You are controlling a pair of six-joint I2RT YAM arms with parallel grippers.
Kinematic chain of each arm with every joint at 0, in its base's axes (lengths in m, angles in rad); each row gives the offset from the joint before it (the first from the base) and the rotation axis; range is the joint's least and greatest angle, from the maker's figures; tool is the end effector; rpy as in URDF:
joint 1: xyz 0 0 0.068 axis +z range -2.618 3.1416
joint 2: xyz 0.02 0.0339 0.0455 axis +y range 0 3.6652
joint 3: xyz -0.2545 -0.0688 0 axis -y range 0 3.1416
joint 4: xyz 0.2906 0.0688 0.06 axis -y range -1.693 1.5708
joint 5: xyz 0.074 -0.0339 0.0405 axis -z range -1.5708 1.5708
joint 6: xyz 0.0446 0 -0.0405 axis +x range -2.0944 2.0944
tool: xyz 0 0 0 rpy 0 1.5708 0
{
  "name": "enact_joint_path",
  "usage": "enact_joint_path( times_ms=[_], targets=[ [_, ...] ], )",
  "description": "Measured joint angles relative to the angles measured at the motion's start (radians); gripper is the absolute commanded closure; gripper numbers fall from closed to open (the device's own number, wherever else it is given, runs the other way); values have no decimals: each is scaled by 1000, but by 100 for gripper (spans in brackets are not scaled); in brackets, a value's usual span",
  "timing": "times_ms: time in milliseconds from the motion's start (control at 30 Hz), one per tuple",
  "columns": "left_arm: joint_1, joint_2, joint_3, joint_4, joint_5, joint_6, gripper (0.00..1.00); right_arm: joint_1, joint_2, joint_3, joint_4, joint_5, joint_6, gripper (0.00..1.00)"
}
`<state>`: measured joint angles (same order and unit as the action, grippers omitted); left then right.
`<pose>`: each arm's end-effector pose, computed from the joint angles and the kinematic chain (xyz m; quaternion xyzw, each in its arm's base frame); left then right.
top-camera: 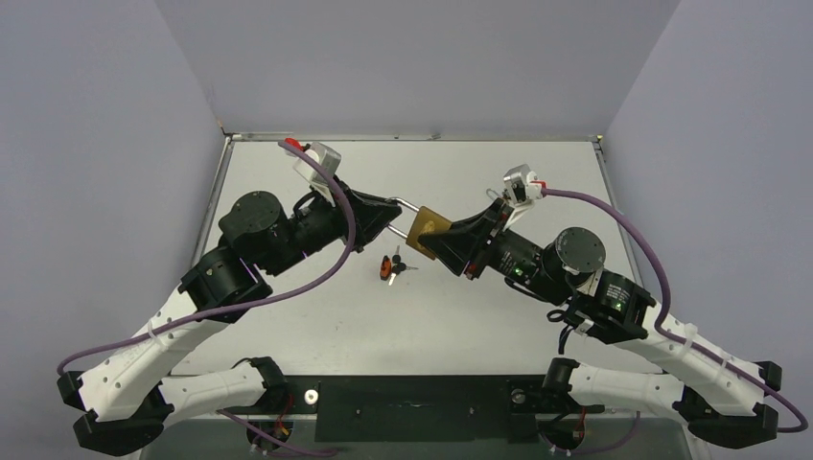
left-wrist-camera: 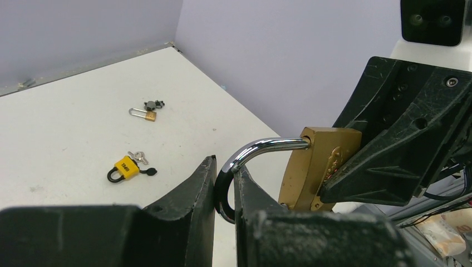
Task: Lock with the key
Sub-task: Lock the lock.
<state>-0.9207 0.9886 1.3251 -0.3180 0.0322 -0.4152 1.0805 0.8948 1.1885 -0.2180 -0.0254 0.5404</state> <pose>0.1521 -0.2023 0.4809 0.1863 0.6753 -0.4508 0.5532 0.1119 0.2121 0.4626 -0.1903 0.6527 0.5373 0.4991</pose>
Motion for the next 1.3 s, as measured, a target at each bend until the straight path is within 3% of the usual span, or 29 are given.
enact_joint_path(
  times_ms=[667,1300],
  targets=[
    [-14,46,74,-21,-71,-50,100,2,70,90,20,67,-13,100],
    [-111,175,288,-231,-263,56,100,28,122,186,-91,153,-46,100]
  ],
)
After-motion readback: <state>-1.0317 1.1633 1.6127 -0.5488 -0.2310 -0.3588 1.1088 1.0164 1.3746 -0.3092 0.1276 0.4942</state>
